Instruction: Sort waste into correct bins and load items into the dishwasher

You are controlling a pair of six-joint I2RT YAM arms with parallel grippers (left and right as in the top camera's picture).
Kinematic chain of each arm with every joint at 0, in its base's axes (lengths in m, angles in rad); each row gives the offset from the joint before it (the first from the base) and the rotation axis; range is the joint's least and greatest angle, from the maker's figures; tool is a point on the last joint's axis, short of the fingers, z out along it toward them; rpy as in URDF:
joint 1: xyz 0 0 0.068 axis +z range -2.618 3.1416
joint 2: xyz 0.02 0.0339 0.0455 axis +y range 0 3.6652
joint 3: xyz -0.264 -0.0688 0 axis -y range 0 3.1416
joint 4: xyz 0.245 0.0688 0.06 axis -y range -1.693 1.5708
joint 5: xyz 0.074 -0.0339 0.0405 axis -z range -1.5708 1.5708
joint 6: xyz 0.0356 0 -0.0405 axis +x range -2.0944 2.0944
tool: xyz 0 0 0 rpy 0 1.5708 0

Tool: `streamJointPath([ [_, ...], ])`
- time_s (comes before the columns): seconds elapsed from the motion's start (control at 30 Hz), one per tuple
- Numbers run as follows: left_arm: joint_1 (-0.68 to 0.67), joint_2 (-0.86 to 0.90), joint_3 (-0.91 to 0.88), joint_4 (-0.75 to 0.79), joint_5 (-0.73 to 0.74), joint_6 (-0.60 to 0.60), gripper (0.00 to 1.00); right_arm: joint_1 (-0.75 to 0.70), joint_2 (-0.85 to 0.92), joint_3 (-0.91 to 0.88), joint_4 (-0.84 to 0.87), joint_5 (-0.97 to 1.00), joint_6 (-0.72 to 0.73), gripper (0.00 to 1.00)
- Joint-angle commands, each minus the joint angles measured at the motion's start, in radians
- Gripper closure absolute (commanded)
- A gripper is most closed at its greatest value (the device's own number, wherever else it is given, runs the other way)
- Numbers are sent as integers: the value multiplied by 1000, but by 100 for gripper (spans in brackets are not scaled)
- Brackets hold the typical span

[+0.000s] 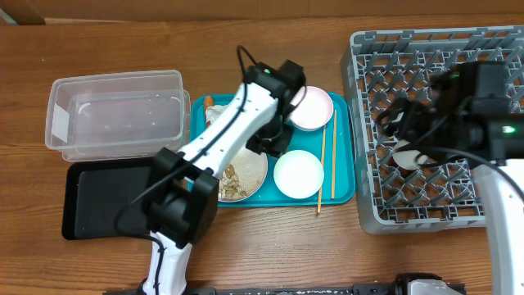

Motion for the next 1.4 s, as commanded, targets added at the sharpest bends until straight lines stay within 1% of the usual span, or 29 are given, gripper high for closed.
streamJointPath([
  [0.0, 100, -137, 14, -25, -52, -55, 65, 161, 32, -94, 30, 27, -43, 21],
  [0.07, 172, -220, 14, -37, -53, -70, 63, 248, 60, -142, 64, 85, -21, 23],
  [0.13, 235, -292, 14, -41, -53, -89, 61, 310, 89, -176, 93, 145, 16, 29],
  [0.2, 322, -382, 14, -41, -53, -122, 59, 358, 127, -202, 120, 208, 51, 31],
  [0.33, 493, -533, 14, -40, -51, -172, 43, 409, 214, -230, 199, 241, 51, 41],
  [0.37, 531, -563, 14, -42, -51, -177, 34, 412, 235, -230, 213, 241, 56, 43],
  [0.4, 613, -623, 14, -50, -49, -177, 21, 413, 286, -230, 242, 241, 70, 52],
  [0.43, 637, -637, 14, -55, -50, -177, 12, 413, 309, -230, 249, 241, 70, 54],
  [0.47, 668, -653, 14, -66, -53, -177, 0, 413, 333, -230, 254, 241, 70, 56],
  [0.53, 706, -671, 14, -86, -52, -177, 0, 414, 384, -230, 257, 230, 70, 62],
  [0.63, 736, -677, 14, -112, -63, -173, 0, 414, 447, -230, 256, 177, 69, 66],
  [0.7, 739, -676, 14, -119, -94, -173, 0, 417, 466, -230, 256, 171, 69, 70],
  [0.87, 739, -676, 14, -119, -124, -174, 0, 418, 467, -230, 271, 158, 69, 72],
  [0.93, 739, -676, 14, -118, -124, -174, 0, 418, 467, -230, 281, 157, 69, 76],
  [1.03, 739, -676, 14, -118, -124, -174, 0, 422, 467, -230, 298, 153, 69, 80],
  [1.3, 739, -676, 14, -118, -123, -174, 0, 448, 467, -230, 340, 151, 90, 81],
  [1.33, 739, -676, 14, -118, -123, -174, 0, 448, 467, -230, 341, 154, 110, 87],
  [1.37, 739, -676, 14, -118, -123, -174, 0, 448, 467, -230, 343, 154, 126, 91],
])
